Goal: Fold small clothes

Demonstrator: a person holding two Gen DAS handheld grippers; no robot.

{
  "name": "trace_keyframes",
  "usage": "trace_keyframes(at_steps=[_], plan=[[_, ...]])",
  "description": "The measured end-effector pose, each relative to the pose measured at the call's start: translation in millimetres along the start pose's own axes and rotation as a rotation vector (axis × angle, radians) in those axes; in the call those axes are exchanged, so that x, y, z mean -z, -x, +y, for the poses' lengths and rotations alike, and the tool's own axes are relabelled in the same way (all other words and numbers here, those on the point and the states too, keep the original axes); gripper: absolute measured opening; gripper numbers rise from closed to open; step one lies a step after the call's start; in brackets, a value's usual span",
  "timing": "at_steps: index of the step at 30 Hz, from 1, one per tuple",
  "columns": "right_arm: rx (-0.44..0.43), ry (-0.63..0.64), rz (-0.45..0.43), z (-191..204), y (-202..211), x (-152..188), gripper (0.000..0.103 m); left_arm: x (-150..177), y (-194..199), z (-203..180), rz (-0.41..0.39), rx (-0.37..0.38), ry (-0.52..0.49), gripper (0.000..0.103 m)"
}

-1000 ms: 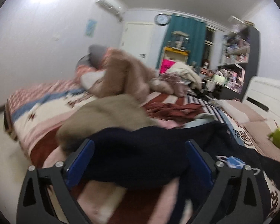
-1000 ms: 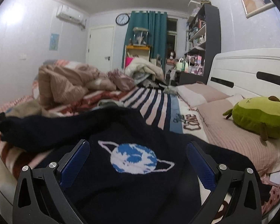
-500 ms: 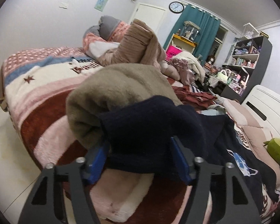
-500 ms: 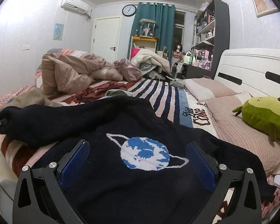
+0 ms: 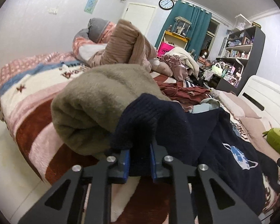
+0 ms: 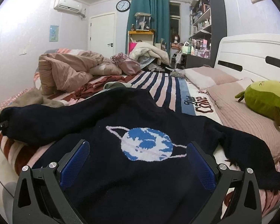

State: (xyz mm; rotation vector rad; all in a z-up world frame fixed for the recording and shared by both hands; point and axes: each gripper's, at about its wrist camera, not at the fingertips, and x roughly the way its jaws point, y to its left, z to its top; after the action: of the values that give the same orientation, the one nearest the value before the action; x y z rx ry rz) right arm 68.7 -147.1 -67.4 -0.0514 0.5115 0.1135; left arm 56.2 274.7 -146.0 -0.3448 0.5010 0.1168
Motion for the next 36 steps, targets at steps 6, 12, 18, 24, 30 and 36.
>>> trace_keyframes(at_steps=[6, 12, 18, 24, 30, 36], plan=[[-0.005, -0.002, -0.026, -11, 8, 3, 0.103, -9, 25, -28, -0.054, 0.032, -0.051, 0.01], [-0.019, -0.038, -0.043, -33, 20, 12, 0.103, -22, 54, -76, -0.11, 0.128, -0.115, 0.009], [-0.009, -0.05, -0.029, -65, 24, 19, 0.103, -26, 65, -149, -0.118, 0.233, -0.19, 0.009], [-0.009, -0.133, -0.031, -107, 29, 33, 0.103, -13, 65, -237, -0.087, 0.363, -0.284, 0.009], [0.059, -0.149, -0.028, -143, 34, 48, 0.103, 14, 50, -320, 0.021, 0.523, -0.362, 0.009], [0.115, -0.185, -0.012, -176, 34, 64, 0.103, 70, 6, -379, 0.259, 0.656, -0.42, 0.01]])
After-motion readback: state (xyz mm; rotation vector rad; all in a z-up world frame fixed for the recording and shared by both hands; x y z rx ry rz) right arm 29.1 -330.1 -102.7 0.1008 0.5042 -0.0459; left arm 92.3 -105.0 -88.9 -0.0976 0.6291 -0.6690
